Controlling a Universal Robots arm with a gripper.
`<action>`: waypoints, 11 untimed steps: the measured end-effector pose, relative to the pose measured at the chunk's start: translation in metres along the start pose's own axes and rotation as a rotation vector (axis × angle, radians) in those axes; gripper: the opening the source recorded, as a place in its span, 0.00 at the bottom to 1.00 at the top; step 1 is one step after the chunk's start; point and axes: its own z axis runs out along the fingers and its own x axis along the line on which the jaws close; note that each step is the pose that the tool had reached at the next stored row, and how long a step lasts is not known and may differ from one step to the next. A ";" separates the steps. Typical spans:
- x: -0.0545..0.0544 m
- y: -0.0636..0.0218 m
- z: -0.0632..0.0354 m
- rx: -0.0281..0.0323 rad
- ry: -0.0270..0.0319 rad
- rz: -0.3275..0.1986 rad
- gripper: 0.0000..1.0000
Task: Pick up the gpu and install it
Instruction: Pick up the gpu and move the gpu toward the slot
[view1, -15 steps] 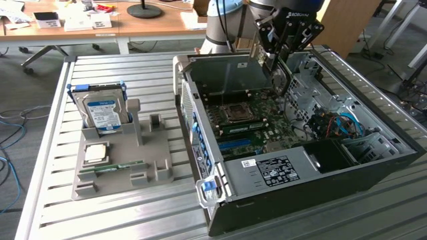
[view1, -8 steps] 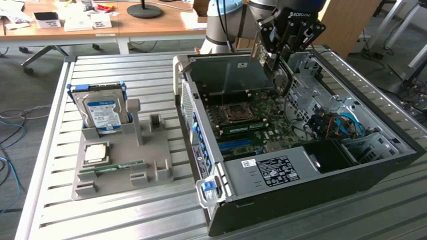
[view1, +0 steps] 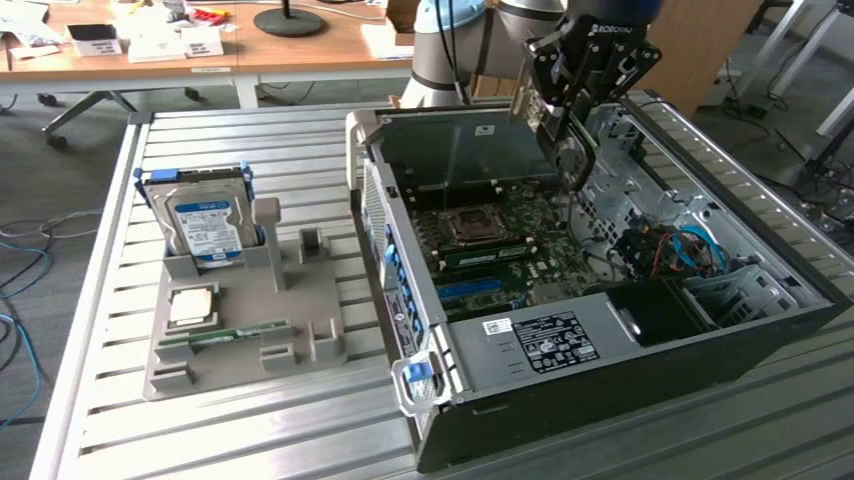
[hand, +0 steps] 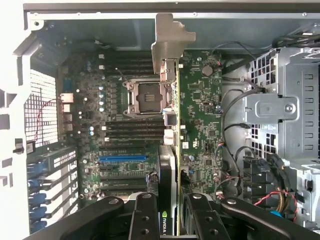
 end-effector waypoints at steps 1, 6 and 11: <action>-0.001 0.0000 0.0000 0.0000 0.0000 0.000 0.27; -0.005 0.0002 0.0002 -0.0001 0.0000 0.000 0.27; -0.009 0.0004 0.0003 -0.0001 0.0000 0.000 0.27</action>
